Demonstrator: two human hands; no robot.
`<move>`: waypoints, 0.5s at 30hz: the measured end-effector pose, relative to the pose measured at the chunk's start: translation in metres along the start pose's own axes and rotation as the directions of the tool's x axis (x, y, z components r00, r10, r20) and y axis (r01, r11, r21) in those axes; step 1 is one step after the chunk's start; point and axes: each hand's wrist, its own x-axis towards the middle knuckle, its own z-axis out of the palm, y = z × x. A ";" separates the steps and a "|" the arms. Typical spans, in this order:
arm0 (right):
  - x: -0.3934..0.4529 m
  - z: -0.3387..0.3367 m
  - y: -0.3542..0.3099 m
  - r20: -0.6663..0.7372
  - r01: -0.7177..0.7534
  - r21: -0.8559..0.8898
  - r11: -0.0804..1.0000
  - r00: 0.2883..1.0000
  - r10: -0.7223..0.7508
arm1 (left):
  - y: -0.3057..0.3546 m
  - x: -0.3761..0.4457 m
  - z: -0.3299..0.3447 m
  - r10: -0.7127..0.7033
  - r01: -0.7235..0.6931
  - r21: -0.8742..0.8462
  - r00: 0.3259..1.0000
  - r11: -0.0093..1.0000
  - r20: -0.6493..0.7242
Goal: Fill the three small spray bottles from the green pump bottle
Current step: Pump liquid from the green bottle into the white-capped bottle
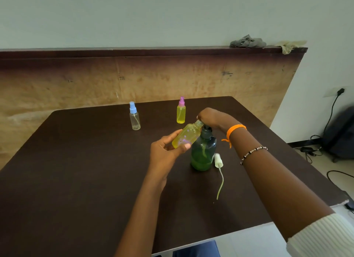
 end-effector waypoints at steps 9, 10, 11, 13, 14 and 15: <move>0.008 0.000 0.003 -0.034 0.047 -0.239 0.970 0.998 -0.057 | -0.001 0.002 0.001 0.023 -0.023 0.005 1.000 1.000 0.004; 0.007 0.000 0.003 -0.025 0.056 -0.249 0.967 0.998 -0.064 | -0.001 0.002 0.002 0.025 -0.025 -0.001 1.000 1.000 0.006; 0.007 0.001 0.003 -0.022 0.071 -0.247 0.966 0.997 -0.079 | -0.002 0.002 0.002 0.022 -0.022 -0.004 1.000 1.000 0.005; 0.007 0.001 0.002 -0.019 0.047 -0.204 0.978 0.998 -0.052 | -0.002 0.003 0.002 0.020 -0.020 -0.009 1.000 1.000 0.007; 0.008 0.001 0.002 -0.025 0.033 -0.173 0.984 0.999 -0.038 | -0.001 0.003 0.001 0.022 -0.022 -0.009 1.000 1.000 0.009; 0.007 0.001 0.003 -0.033 0.026 -0.118 0.993 0.999 -0.030 | 0.000 0.002 0.000 0.023 -0.023 -0.007 1.000 1.000 0.010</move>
